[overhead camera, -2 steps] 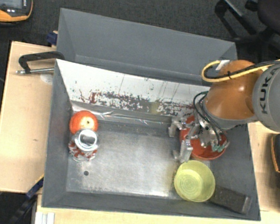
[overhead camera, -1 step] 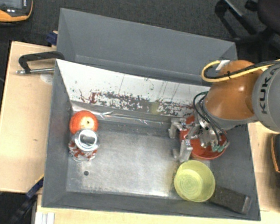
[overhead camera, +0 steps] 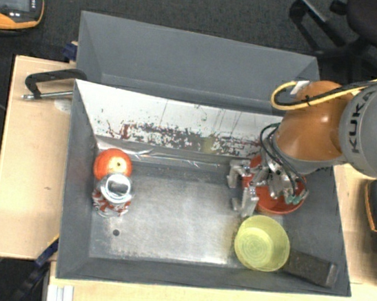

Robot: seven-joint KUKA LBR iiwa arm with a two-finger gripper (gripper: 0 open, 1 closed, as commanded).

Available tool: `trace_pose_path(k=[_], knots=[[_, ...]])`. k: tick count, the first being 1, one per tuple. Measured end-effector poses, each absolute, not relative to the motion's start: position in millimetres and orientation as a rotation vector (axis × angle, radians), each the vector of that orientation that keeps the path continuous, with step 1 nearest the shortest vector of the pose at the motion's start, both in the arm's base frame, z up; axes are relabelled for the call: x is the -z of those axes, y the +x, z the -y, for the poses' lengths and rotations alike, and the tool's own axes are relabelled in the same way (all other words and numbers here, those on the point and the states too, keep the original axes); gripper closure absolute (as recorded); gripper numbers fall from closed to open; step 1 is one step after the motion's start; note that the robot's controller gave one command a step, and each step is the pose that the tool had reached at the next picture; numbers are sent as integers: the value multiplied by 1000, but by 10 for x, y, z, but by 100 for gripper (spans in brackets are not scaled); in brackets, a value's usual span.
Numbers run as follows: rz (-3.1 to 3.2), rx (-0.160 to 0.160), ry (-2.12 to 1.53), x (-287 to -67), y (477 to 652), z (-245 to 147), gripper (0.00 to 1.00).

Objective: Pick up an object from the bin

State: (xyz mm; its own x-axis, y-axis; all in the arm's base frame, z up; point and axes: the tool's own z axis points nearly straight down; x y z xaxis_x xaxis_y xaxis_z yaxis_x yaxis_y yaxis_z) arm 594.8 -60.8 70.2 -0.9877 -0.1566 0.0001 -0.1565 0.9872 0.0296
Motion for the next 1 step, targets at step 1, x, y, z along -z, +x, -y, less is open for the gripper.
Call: trace_pose_path(k=[1], knots=[[3050, 44, 776, -1780, 4970, 984, 100]])
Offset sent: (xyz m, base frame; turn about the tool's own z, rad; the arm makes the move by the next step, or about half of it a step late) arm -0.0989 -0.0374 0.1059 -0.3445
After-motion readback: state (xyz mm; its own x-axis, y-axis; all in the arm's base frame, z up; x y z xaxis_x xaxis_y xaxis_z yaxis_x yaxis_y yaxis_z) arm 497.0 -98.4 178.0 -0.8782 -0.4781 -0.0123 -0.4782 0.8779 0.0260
